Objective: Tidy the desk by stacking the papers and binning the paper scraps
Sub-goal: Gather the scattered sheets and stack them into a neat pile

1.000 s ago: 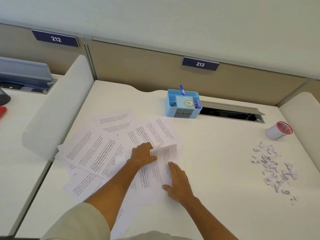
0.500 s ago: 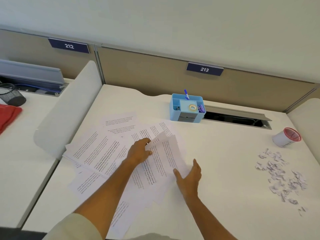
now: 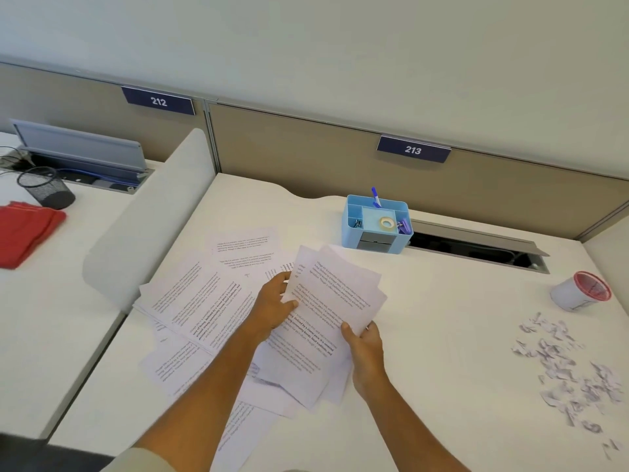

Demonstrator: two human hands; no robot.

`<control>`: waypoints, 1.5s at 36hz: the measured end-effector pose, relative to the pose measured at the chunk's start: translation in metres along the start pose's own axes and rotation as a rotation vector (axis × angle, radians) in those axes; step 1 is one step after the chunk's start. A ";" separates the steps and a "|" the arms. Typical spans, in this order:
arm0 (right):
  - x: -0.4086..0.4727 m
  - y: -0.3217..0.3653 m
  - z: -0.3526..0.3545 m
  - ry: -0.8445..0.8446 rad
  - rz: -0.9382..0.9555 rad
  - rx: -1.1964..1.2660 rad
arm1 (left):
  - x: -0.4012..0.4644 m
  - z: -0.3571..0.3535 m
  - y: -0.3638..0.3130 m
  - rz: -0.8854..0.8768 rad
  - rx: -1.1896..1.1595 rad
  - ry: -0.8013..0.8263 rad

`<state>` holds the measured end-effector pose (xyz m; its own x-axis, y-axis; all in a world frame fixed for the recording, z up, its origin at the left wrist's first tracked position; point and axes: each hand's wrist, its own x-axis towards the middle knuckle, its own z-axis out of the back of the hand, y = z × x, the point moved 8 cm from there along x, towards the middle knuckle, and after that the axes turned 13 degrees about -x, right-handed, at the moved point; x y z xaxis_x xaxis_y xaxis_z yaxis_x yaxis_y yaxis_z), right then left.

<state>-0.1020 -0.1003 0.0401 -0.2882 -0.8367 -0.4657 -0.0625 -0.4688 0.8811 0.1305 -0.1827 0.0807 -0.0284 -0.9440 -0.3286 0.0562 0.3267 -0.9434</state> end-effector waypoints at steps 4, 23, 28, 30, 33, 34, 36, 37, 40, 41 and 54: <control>0.004 0.006 0.000 0.006 0.007 -0.036 | -0.002 -0.002 0.007 0.057 0.001 0.034; 0.018 0.026 -0.003 -0.024 0.002 -0.125 | -0.009 -0.009 0.016 0.090 -0.204 -0.026; 0.020 0.039 -0.007 -0.014 0.041 -0.156 | -0.010 -0.005 0.010 0.057 -0.184 -0.087; 0.020 0.052 -0.006 -0.033 0.068 -0.154 | -0.010 -0.001 -0.001 0.022 -0.205 -0.131; 0.017 0.076 -0.006 -0.053 0.122 -0.114 | -0.010 0.003 -0.021 -0.034 -0.249 -0.188; 0.016 0.084 -0.007 -0.055 0.139 -0.105 | -0.010 0.004 -0.027 -0.051 -0.263 -0.200; 0.014 0.098 -0.009 -0.053 0.172 -0.080 | -0.008 0.004 -0.037 -0.083 -0.295 -0.219; 0.013 0.103 -0.009 -0.049 0.191 -0.072 | -0.007 0.004 -0.042 -0.094 -0.304 -0.230; 0.008 0.115 -0.011 -0.047 0.251 -0.081 | -0.007 0.003 -0.051 -0.131 -0.293 -0.259; 0.007 0.115 -0.012 -0.048 0.265 -0.088 | -0.007 0.003 -0.051 -0.137 -0.286 -0.267; 0.007 0.072 -0.015 -0.042 0.197 -0.167 | -0.017 -0.001 -0.027 -0.082 -0.219 -0.259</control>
<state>-0.0947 -0.1441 0.0986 -0.3193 -0.9055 -0.2796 0.1563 -0.3413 0.9268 0.1287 -0.1751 0.1114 0.2318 -0.9385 -0.2560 -0.1519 0.2251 -0.9624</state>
